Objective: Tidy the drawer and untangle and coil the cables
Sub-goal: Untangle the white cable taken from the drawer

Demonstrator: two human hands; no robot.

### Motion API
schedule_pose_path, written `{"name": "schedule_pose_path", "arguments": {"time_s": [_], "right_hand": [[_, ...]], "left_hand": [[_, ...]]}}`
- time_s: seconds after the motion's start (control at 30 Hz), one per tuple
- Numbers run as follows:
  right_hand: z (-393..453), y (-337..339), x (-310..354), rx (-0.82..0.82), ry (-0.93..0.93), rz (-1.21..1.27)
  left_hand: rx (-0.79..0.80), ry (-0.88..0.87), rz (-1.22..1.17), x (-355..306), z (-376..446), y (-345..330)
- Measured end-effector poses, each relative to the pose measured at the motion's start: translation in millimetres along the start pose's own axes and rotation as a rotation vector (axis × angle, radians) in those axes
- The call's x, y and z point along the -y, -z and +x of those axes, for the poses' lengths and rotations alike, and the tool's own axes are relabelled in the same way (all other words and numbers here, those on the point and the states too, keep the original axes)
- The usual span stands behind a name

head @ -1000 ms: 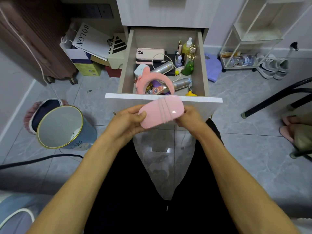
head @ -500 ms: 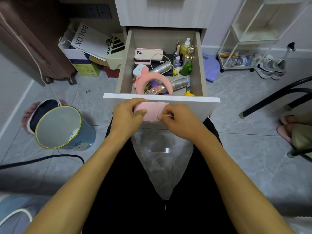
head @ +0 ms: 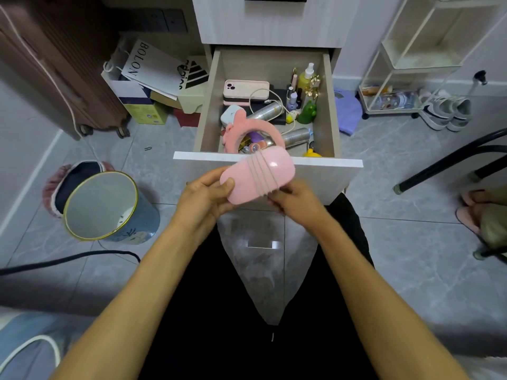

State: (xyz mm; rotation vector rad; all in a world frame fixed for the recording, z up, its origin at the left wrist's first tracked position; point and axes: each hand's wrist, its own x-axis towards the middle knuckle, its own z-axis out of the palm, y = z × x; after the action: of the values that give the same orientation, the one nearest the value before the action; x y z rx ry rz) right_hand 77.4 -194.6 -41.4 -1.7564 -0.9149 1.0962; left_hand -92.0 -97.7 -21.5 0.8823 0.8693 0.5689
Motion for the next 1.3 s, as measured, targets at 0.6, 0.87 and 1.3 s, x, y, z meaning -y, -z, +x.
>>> {"name": "schedule_pose_path", "arguments": {"time_s": [0.6, 0.87, 1.3], "right_hand": [[-19, -9, 26, -0.179, 0.52, -0.762], [-9, -4, 4, -0.249, 0.369, -0.41], [32, 14, 51, -0.176, -0.018, 0.231]], "left_hand": [[-0.124, -0.287, 0.502, 13, 3, -15], [-0.055, 0.003, 0.266, 11, 1, -1], [-0.024, -0.175, 0.346, -33, 41, -23]]}}
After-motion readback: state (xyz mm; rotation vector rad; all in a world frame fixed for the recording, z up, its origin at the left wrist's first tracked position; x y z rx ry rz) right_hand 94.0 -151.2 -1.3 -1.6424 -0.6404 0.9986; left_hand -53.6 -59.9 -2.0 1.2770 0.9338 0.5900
